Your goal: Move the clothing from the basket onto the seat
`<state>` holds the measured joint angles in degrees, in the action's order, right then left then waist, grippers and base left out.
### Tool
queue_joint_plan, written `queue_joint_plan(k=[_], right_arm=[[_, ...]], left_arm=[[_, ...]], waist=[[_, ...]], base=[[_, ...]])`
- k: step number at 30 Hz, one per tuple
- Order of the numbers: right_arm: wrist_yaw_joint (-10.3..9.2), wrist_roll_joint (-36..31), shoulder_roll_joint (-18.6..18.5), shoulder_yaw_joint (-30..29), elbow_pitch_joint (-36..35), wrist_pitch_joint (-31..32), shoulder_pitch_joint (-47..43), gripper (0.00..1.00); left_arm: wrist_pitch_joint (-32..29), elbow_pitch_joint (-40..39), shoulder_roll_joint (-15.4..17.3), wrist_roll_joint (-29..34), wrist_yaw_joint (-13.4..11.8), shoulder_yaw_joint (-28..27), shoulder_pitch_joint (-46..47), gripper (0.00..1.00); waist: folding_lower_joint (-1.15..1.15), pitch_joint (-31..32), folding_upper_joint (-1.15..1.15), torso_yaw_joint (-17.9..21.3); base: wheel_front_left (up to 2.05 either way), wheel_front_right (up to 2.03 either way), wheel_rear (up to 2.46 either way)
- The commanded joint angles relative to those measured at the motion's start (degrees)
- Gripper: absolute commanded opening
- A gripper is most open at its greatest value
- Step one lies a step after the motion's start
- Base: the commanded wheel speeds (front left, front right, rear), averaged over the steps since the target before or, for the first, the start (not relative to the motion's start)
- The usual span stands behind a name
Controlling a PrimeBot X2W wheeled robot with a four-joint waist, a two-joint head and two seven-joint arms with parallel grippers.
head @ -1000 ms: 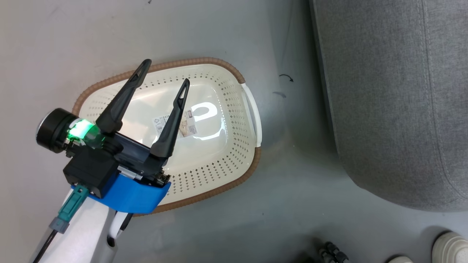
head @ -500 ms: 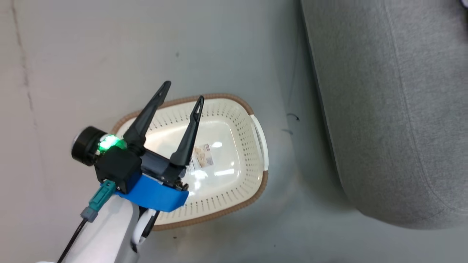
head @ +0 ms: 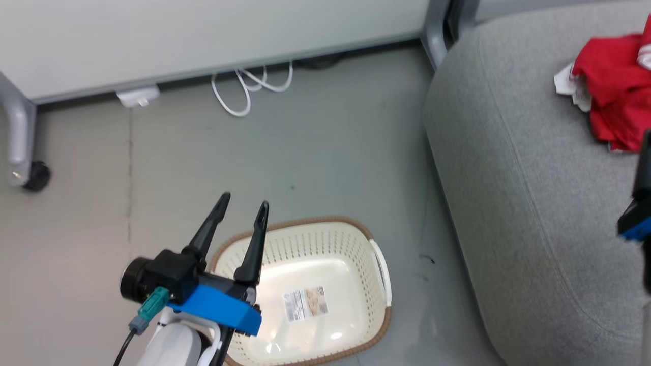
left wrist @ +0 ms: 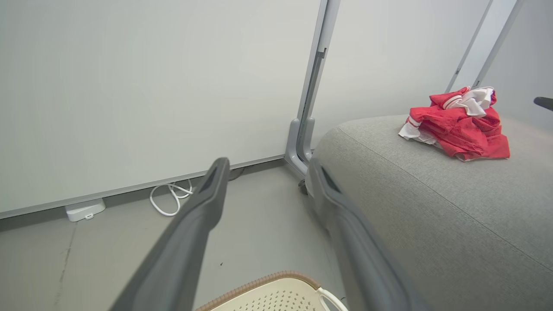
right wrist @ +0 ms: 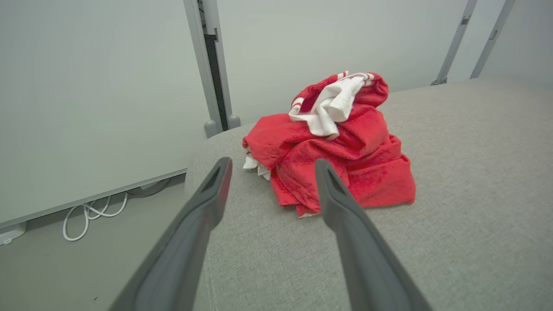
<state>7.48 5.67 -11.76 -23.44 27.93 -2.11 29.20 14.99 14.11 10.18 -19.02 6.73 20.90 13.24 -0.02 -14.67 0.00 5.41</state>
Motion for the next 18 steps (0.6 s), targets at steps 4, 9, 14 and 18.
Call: queue_joint_plan(k=[4,9,14,18], right_arm=[[0.03,0.7,3.13,1.3,-5.64,0.46,-8.17,1.0],[0.03,1.38,6.97,4.54,-13.39,0.47,-16.92,1.0],[0.03,1.41,8.42,8.67,-16.8,0.17,-21.7,1.0],[0.03,1.58,8.83,11.67,-18.33,0.02,-24.4,1.0]], left_arm=[[0.27,1.68,-0.7,0.24,0.2,-1.59,-2.73,1.0],[0.27,3.38,-1.9,0.46,0.15,-4.49,-5.91,1.0],[0.28,4.02,-2.26,1.29,0.23,-6.73,-8.19,1.0],[0.28,4.71,-2.61,1.76,0.12,-8.72,-9.72,1.0]], waist=[[0.02,7.69,0.0,-3.44],[0.02,11.11,0.0,-4.18],[0.02,13.06,0.0,-4.54],[0.02,14.39,0.0,-5.17]], base=[[0.0,0.0,0.0],[0.0,0.0,0.0],[0.0,0.0,0.0],[0.0,0.0,0.0]])
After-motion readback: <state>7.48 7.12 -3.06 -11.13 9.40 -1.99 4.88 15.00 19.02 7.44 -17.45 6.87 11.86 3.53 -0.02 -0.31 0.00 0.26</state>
